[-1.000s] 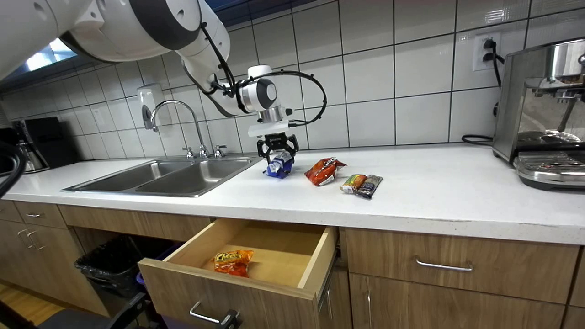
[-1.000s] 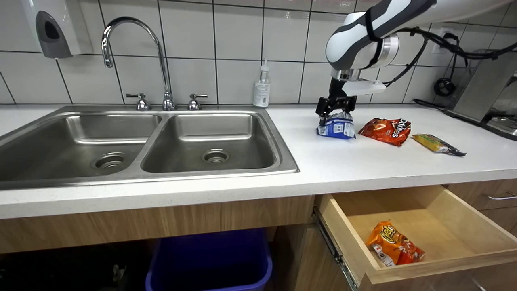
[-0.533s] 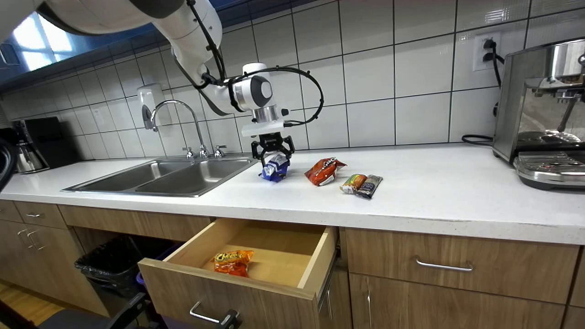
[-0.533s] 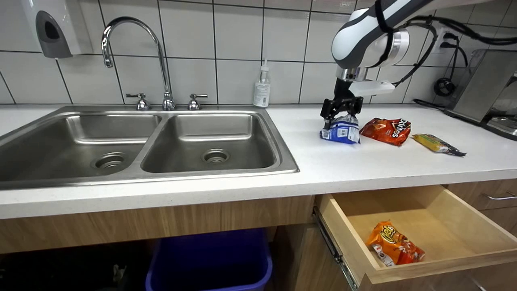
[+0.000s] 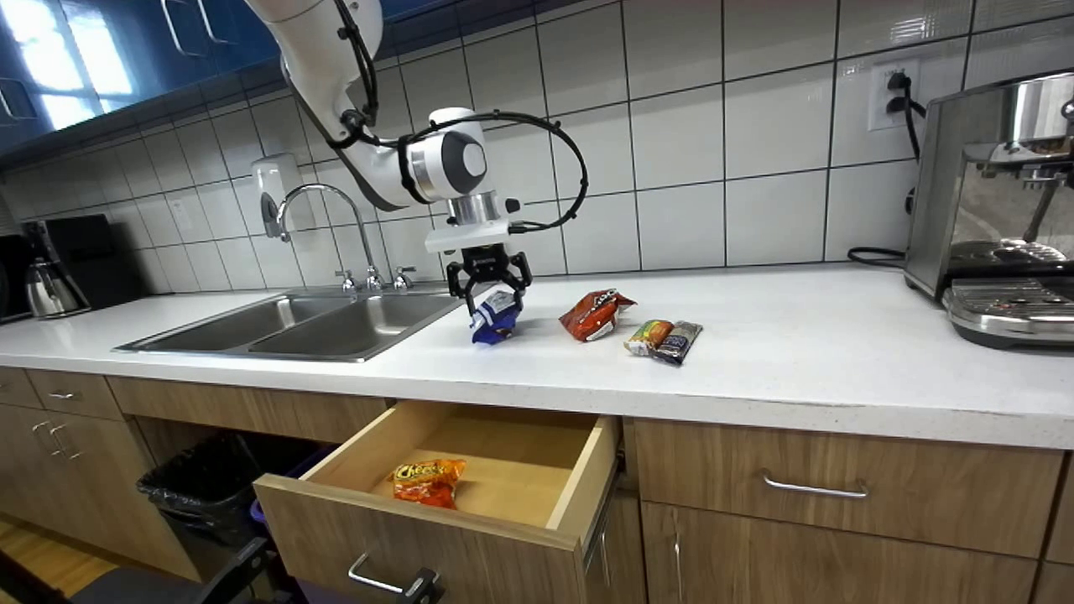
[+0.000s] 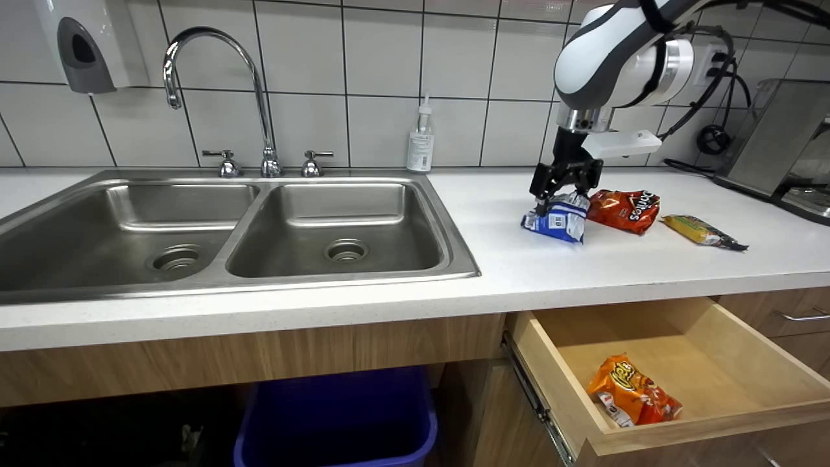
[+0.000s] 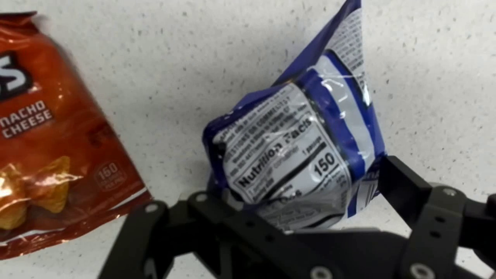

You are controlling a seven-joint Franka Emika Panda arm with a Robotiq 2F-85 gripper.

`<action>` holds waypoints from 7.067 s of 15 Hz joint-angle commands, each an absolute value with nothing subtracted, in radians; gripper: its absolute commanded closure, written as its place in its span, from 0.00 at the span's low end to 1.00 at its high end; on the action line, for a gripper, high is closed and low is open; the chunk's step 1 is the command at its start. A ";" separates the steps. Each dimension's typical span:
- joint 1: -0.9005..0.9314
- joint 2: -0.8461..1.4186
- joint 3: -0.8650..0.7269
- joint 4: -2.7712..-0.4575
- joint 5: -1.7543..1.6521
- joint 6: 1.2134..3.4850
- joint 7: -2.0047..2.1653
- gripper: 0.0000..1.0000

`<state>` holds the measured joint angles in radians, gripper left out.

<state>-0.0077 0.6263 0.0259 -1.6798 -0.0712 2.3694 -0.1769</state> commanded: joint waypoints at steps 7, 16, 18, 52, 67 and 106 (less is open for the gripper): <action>-0.006 0.406 0.014 -2.008 -0.072 2.487 -0.121 0.00; -0.016 0.286 -0.015 -2.172 -0.078 2.527 -0.119 0.00; -0.015 0.265 -0.020 -2.201 -0.080 2.527 -0.118 0.00; 0.001 0.474 0.038 -1.893 -0.073 2.451 -0.191 0.00; 0.005 0.473 0.049 -1.917 -0.078 2.433 -0.211 0.00; 0.019 0.153 0.019 -2.395 -0.076 2.529 -0.040 0.00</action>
